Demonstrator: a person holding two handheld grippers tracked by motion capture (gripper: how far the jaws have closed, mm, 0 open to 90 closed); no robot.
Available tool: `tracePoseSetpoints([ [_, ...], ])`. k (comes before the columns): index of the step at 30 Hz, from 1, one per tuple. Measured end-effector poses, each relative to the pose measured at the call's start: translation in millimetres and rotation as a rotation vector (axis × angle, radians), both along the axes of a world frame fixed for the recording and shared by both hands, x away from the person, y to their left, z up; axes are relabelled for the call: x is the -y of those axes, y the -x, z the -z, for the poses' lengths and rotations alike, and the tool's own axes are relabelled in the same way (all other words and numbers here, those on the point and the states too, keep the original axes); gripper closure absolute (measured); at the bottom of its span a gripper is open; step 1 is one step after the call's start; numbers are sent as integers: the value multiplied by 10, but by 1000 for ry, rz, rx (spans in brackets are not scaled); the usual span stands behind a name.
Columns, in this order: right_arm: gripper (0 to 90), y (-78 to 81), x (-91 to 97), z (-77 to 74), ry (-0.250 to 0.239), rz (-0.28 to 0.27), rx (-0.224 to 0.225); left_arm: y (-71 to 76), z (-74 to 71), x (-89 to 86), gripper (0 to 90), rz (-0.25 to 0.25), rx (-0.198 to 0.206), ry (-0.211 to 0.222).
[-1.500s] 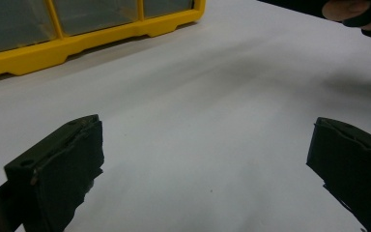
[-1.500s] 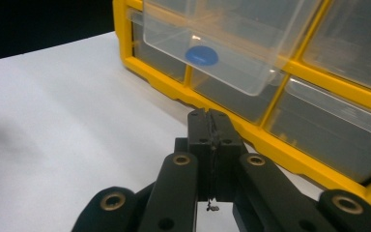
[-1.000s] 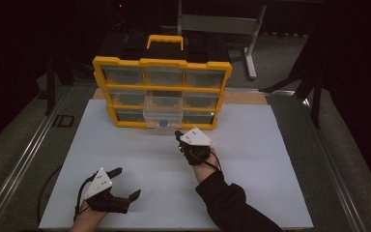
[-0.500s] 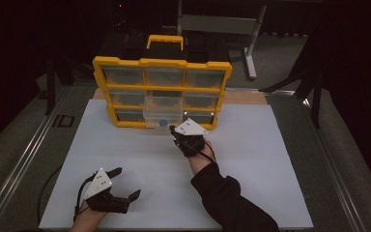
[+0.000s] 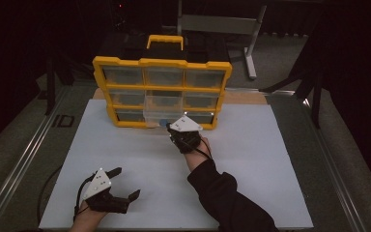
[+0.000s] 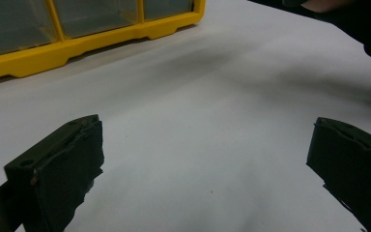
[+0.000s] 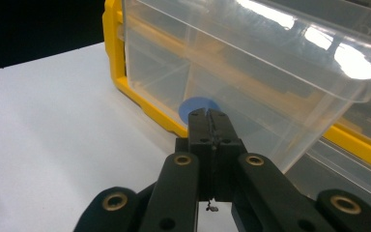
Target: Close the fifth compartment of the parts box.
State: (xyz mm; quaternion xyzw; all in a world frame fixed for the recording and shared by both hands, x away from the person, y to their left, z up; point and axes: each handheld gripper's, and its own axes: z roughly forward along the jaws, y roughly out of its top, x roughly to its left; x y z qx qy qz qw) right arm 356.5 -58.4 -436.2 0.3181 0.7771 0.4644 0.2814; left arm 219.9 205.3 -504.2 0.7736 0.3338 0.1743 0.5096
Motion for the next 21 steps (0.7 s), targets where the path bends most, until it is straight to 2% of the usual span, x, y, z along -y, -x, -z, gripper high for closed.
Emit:
tracePoseSetpoints([
  [21, 900, -128, 24, -32, 0, 20, -9, 2, -1, -1, 0, 0, -1, 2],
])
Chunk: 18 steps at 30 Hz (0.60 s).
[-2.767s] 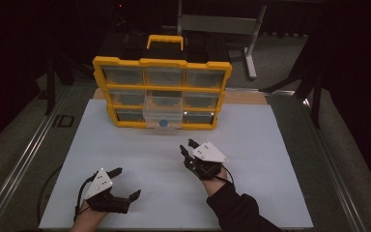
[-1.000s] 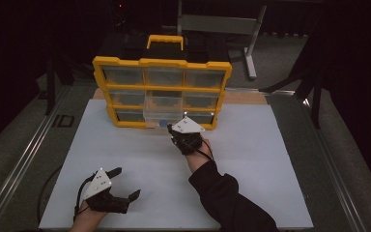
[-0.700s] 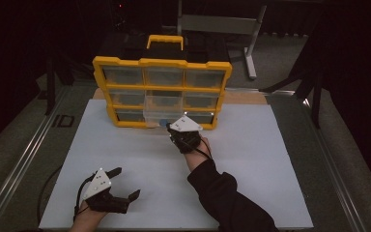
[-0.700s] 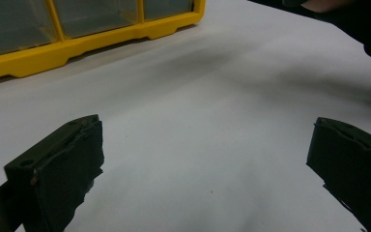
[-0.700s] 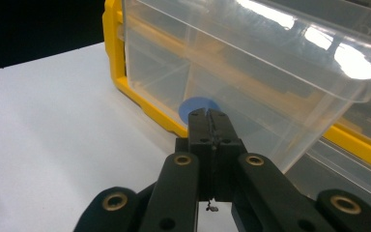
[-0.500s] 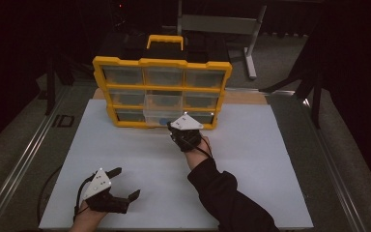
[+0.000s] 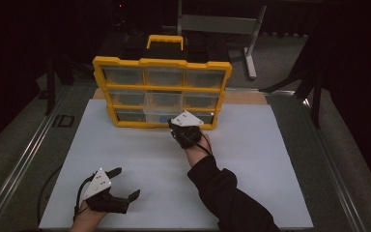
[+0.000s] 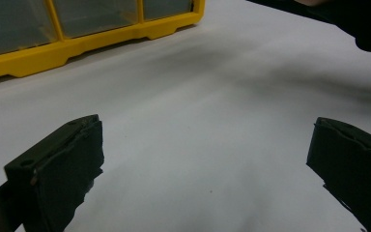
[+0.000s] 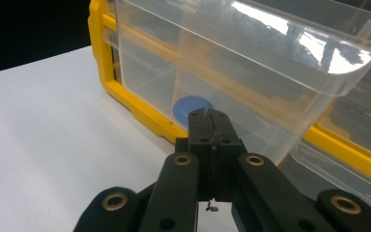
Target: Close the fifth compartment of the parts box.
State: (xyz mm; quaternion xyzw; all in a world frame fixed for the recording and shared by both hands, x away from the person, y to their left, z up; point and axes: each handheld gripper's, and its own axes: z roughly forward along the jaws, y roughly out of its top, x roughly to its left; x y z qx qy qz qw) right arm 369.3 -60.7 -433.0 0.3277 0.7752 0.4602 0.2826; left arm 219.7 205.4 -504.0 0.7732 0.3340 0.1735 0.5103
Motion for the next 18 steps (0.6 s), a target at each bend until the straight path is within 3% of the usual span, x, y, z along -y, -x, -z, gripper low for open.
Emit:
tracePoseSetpoints([
  [18, 900, -196, -12, -64, -6, 41, 0, 4, -2, -6, 0, 1, 1, -1],
])
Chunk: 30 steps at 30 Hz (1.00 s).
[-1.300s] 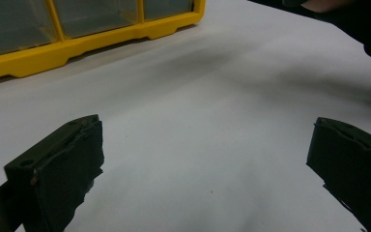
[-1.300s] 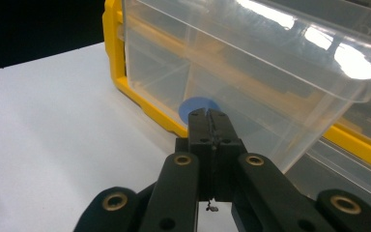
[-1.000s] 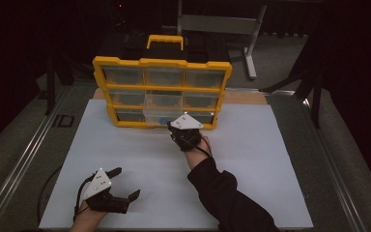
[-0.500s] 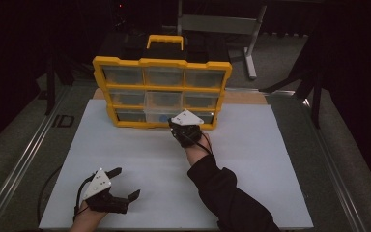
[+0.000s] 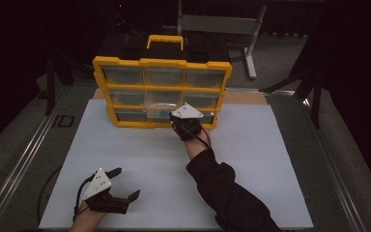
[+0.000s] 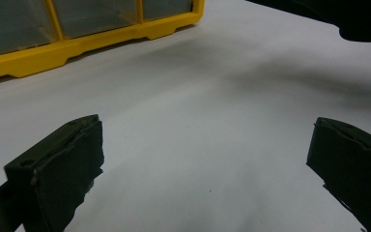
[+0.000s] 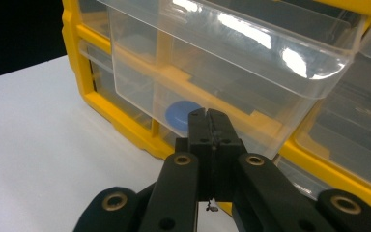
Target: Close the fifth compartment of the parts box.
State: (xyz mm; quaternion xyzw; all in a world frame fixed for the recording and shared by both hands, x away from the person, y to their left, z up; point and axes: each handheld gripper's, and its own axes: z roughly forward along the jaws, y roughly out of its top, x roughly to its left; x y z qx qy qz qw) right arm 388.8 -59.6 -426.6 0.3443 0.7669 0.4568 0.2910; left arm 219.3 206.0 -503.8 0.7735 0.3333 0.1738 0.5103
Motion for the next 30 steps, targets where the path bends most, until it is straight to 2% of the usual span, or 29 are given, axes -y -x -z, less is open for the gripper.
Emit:
tracePoseSetpoints([
  [9, 900, -92, -20, -15, 15, 11, 0, -2, 0, -5, 0, -4, 0, 5],
  [30, 900, -279, -49, -56, 7, 23, 11, 1, -2, -8, 0, -2, 1, 6],
])
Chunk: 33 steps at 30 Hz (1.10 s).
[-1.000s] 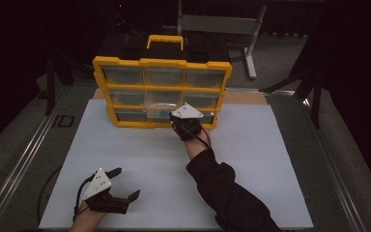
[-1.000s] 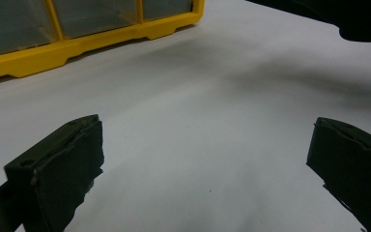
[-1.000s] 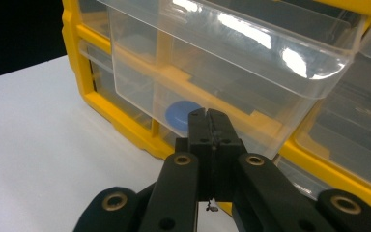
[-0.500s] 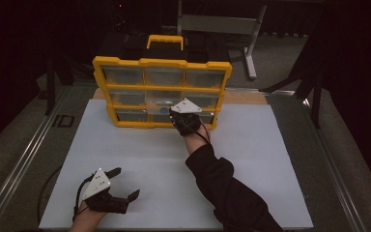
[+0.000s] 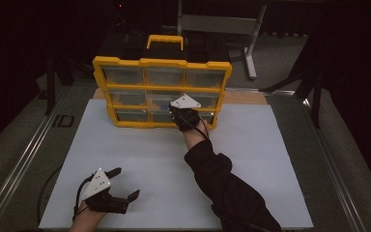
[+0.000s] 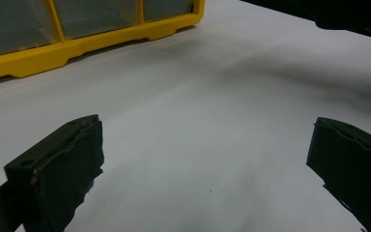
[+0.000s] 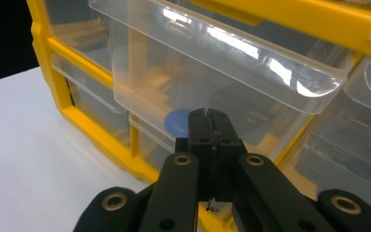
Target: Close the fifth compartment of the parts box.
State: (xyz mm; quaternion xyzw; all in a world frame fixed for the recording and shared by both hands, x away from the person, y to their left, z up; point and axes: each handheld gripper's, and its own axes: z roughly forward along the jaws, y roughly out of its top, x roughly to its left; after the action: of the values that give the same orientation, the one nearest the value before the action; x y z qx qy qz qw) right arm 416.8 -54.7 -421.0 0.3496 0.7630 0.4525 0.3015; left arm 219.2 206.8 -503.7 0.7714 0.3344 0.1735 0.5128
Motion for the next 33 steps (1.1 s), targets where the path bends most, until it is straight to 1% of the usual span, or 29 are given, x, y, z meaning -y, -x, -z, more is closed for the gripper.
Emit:
tracePoseSetpoints([
  [12, 900, -75, -6, -34, 5, 9, 20, 0, -1, -4, 0, 1, 2, 2],
  [23, 900, -141, -13, -41, 1, 14, 11, -1, 0, -8, 0, 2, 1, 1],
  [33, 900, -193, -29, -41, 17, 23, 13, -1, 1, -10, 0, 2, 0, 3],
])
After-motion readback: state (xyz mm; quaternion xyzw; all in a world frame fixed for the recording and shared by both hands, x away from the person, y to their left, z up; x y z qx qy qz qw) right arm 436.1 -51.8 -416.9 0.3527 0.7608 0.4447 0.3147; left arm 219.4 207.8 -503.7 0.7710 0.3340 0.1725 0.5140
